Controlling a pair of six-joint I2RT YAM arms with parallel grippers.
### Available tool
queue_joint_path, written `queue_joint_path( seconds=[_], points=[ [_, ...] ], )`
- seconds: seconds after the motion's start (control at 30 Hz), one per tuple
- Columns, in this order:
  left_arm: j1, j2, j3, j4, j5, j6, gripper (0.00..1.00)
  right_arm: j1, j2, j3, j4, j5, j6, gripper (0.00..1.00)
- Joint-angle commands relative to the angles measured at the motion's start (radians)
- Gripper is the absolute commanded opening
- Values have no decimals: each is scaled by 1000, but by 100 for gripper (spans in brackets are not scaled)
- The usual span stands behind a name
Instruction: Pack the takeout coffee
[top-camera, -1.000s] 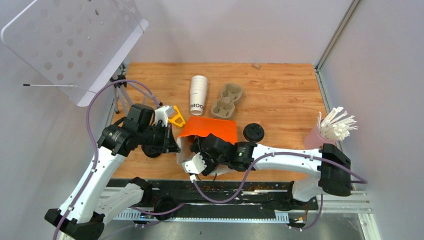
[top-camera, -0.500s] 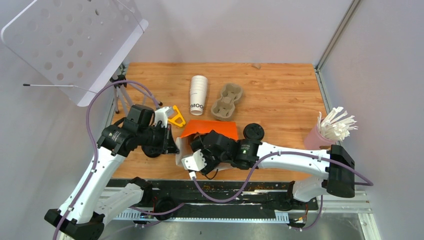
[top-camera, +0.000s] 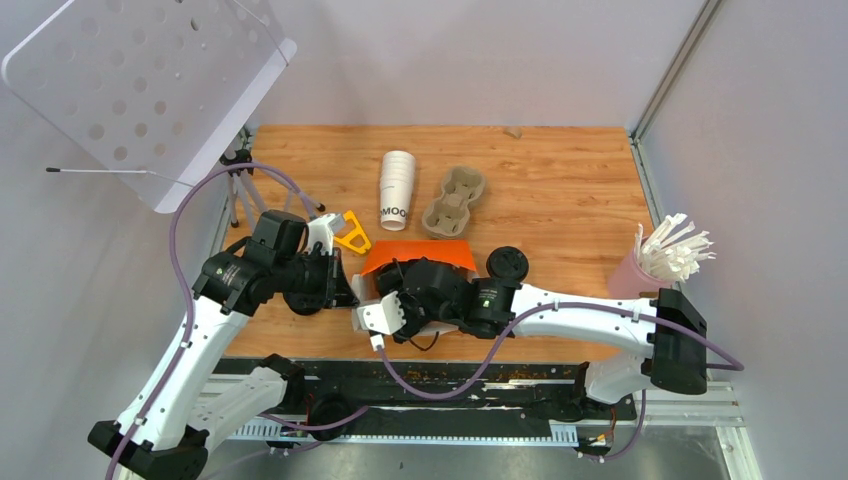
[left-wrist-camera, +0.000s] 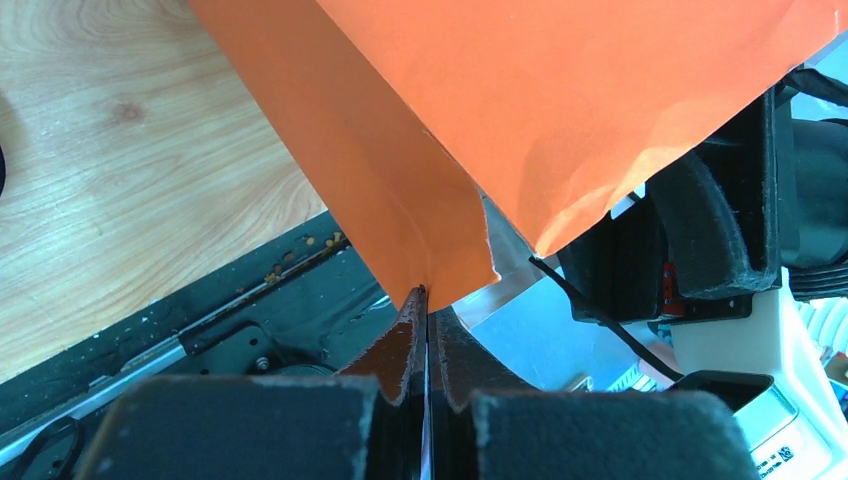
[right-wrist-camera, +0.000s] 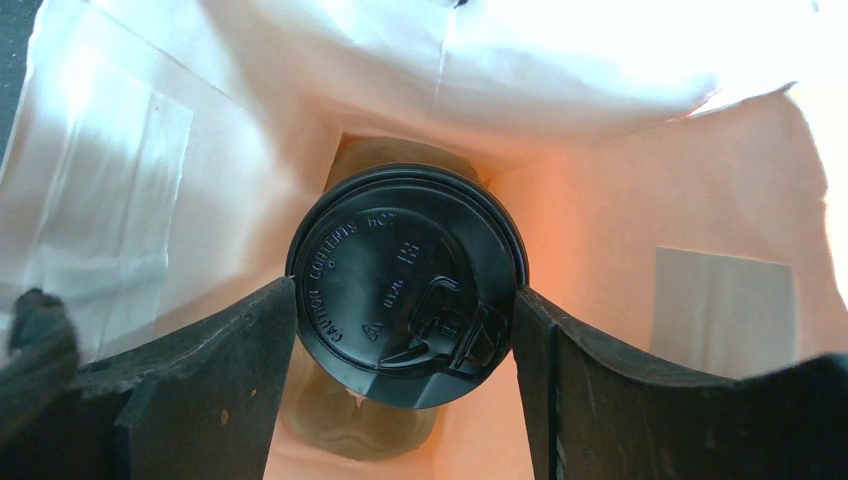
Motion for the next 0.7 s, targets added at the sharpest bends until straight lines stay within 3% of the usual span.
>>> queue_joint_path(
  seconds=[0.0, 0.67],
  points=[
    [-3, -9, -6, 25, 4, -16, 0, 5, -7, -12, 109, 20, -4, 68],
    [-3, -17, -17, 59, 34, -57, 0, 4, 45, -26, 107, 32, 9, 69]
  ],
)
